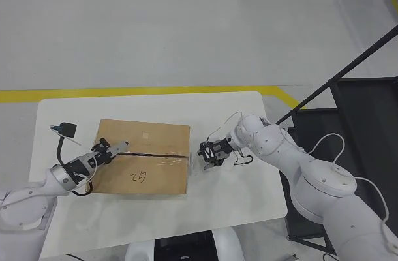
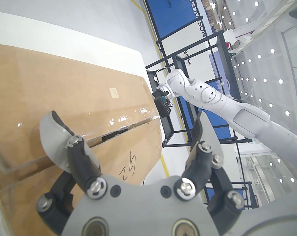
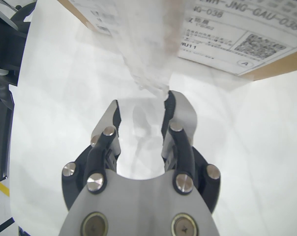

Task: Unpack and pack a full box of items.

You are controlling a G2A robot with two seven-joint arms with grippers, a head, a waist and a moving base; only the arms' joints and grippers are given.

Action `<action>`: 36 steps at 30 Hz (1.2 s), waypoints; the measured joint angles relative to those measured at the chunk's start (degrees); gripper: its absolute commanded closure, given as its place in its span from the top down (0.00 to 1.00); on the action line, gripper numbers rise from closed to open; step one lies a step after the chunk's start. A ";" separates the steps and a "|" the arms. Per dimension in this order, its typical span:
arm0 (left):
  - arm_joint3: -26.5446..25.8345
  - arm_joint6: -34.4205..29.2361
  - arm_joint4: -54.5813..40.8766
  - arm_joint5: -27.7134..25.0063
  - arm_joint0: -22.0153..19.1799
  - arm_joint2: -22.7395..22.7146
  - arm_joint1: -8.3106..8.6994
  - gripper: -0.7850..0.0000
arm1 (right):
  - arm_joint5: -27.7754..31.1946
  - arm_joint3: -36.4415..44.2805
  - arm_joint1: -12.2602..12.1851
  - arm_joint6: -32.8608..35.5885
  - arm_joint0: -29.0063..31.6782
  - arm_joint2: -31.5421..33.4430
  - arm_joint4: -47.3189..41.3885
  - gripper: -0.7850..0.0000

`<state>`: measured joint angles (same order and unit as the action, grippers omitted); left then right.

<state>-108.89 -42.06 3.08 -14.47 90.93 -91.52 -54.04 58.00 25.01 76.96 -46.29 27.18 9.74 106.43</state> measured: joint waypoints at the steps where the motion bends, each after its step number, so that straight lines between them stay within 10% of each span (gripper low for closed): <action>1: -0.07 -0.02 0.01 0.03 0.05 -0.04 0.00 1.00 | 0.00 -0.21 0.06 0.00 -0.13 0.00 -0.61 1.00; 22: -1.23 -0.83 1.10 1.81 -0.42 0.19 0.04 1.00 | 0.00 2.99 2.35 -0.01 0.35 0.00 -2.04 1.00; 29: -0.51 -1.06 1.22 1.80 -1.03 0.91 0.00 1.00 | 0.00 4.38 1.40 -0.02 1.49 0.00 0.91 0.30; 36: -0.18 -1.24 1.16 1.64 -1.35 1.14 -0.01 1.00 | 0.00 5.88 0.23 -0.02 2.10 0.00 2.10 0.00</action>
<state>-109.07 -43.30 4.24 -12.83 89.58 -90.38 -54.05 58.00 30.89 77.20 -46.31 29.28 9.74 108.54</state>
